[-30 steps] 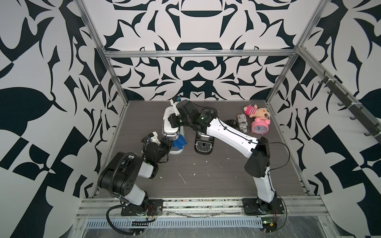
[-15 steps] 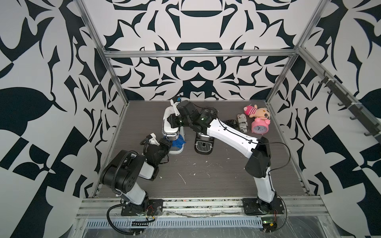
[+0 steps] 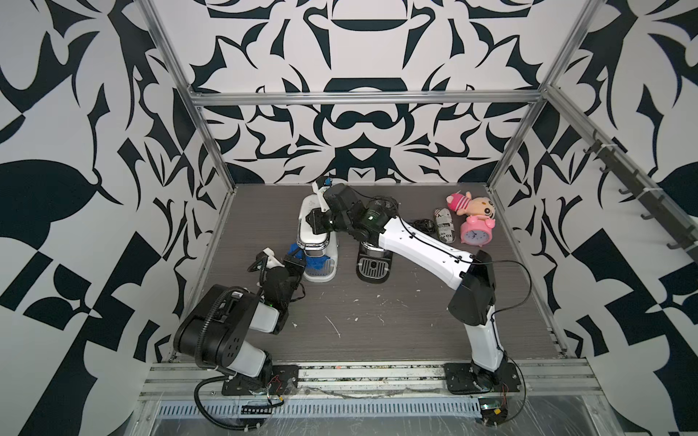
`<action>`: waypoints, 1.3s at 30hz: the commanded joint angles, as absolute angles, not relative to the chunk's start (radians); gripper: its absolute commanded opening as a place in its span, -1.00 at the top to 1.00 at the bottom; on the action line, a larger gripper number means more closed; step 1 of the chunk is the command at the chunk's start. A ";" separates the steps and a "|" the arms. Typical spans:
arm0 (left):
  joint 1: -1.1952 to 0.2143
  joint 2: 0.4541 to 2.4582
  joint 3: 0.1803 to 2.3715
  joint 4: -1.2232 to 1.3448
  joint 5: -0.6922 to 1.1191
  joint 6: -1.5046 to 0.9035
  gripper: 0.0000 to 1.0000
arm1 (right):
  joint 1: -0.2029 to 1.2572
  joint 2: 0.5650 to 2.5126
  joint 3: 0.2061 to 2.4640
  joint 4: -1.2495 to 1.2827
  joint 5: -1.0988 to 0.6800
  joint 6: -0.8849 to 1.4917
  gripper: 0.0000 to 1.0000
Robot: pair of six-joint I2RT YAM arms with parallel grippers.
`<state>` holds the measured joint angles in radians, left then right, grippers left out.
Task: Wipe the surface of a coffee machine
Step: Wipe the dirt from the surface of the coffee machine.
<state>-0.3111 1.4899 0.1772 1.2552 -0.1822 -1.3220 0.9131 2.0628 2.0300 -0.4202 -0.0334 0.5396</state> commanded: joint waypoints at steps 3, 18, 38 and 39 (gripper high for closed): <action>-0.283 1.392 0.221 1.071 -0.217 -1.240 1.00 | 0.915 2.129 1.992 -0.603 -0.060 0.565 0.55; -0.333 1.401 0.136 1.046 -0.136 -1.278 1.00 | 0.912 2.139 1.961 -0.573 -0.130 0.584 0.55; -0.306 0.422 0.563 -0.286 -0.331 -0.899 1.00 | 0.905 1.876 1.788 -0.352 -0.216 0.645 0.41; -0.307 0.460 0.616 -0.306 -0.273 -0.891 1.00 | 0.908 1.855 1.791 -0.353 -0.202 0.637 0.39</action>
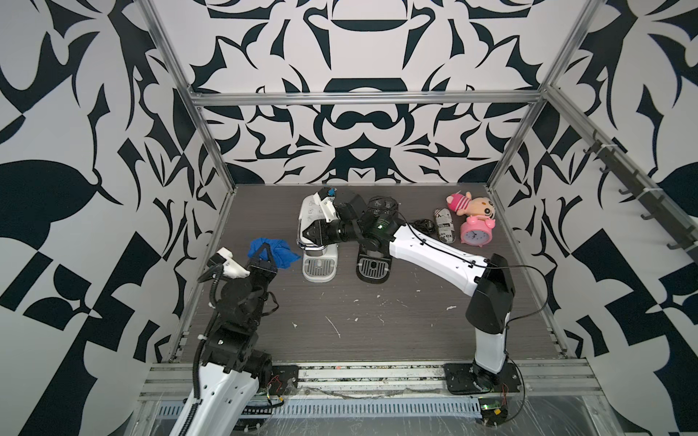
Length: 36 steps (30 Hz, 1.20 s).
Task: Wipe the surface of a coffee machine
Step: Wipe the dirt from the surface of the coffee machine, then place the cleaning item at the center of the board.
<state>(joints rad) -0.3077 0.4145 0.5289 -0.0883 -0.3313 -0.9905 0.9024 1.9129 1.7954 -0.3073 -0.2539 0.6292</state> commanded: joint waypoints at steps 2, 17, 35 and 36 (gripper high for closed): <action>-0.308 0.532 0.697 -0.327 -0.173 -0.867 1.00 | 0.911 1.813 1.781 -0.352 -0.169 0.625 0.37; -0.322 0.524 0.645 -0.282 0.032 -1.012 1.00 | 0.910 1.621 1.637 -0.404 -0.008 0.602 0.31; -0.411 0.703 0.485 0.107 0.072 -1.213 1.00 | 0.905 1.499 1.498 -0.344 0.020 0.595 0.23; -0.420 0.714 0.483 0.105 0.053 -1.210 1.00 | 0.904 1.485 1.490 -0.349 0.029 0.590 0.22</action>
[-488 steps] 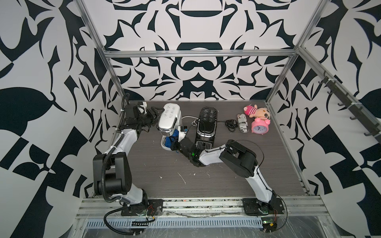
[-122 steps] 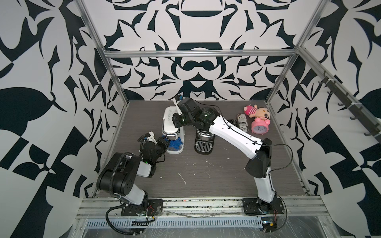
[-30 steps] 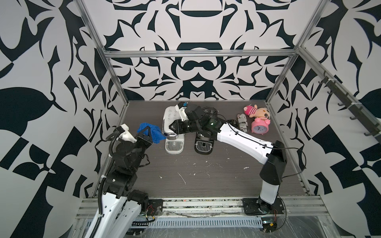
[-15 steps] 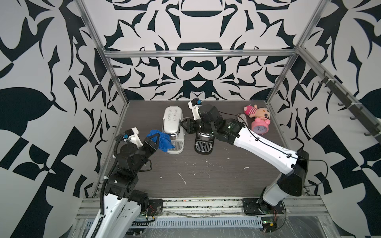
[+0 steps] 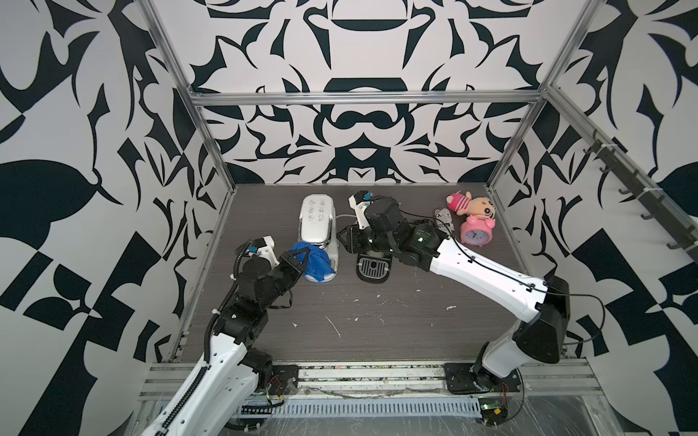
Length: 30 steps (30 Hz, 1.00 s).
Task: Wipe the surface of a coffee machine
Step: Place the cleaning item at the center of the board.
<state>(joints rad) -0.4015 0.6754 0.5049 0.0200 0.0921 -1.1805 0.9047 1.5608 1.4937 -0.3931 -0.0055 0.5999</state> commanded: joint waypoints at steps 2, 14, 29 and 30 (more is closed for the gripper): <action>-0.425 0.722 0.465 0.087 0.007 -1.213 1.00 | 0.899 1.460 1.478 -0.358 0.045 0.582 0.20; -0.426 0.486 0.314 -0.207 -0.246 -1.316 1.00 | 0.867 1.409 1.408 -0.321 0.040 0.574 0.15; -0.426 0.717 0.362 -0.304 -0.228 -1.061 0.83 | 0.862 1.467 1.445 -0.340 0.000 0.578 0.14; -0.423 0.743 0.382 -0.316 -0.230 -1.043 0.59 | 0.863 1.465 1.449 -0.346 0.000 0.580 0.14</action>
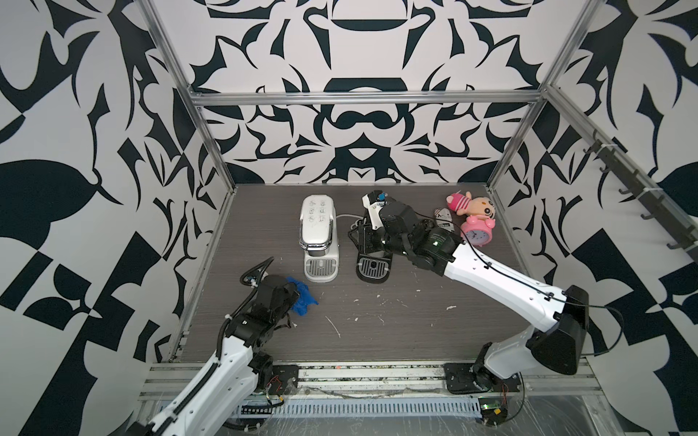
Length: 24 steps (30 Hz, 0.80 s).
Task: Wipe the surface of a coffee machine
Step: Place the cleaning item at the center of the board.
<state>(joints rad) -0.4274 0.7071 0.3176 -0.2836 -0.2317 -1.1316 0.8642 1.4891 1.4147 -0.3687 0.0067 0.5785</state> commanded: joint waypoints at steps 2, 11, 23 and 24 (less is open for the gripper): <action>-0.416 0.779 0.431 -0.367 -0.244 -0.995 -0.16 | 0.862 1.456 1.451 -0.358 0.002 0.577 0.14; -0.285 0.825 0.542 -0.572 -0.134 -0.941 -0.99 | 0.862 1.440 1.440 -0.372 0.032 0.558 0.11; -0.118 0.688 0.790 -0.685 -0.292 -0.644 -0.99 | 0.830 1.385 1.574 -0.530 0.124 0.475 0.09; -0.087 0.724 0.812 -0.643 -0.289 -0.606 -0.99 | 0.808 1.361 1.590 -0.556 0.154 0.461 0.07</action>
<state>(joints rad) -0.1333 0.6659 0.7628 -0.6781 -0.2222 -0.7654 0.8463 1.4593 1.4925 -0.4908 0.0570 0.5247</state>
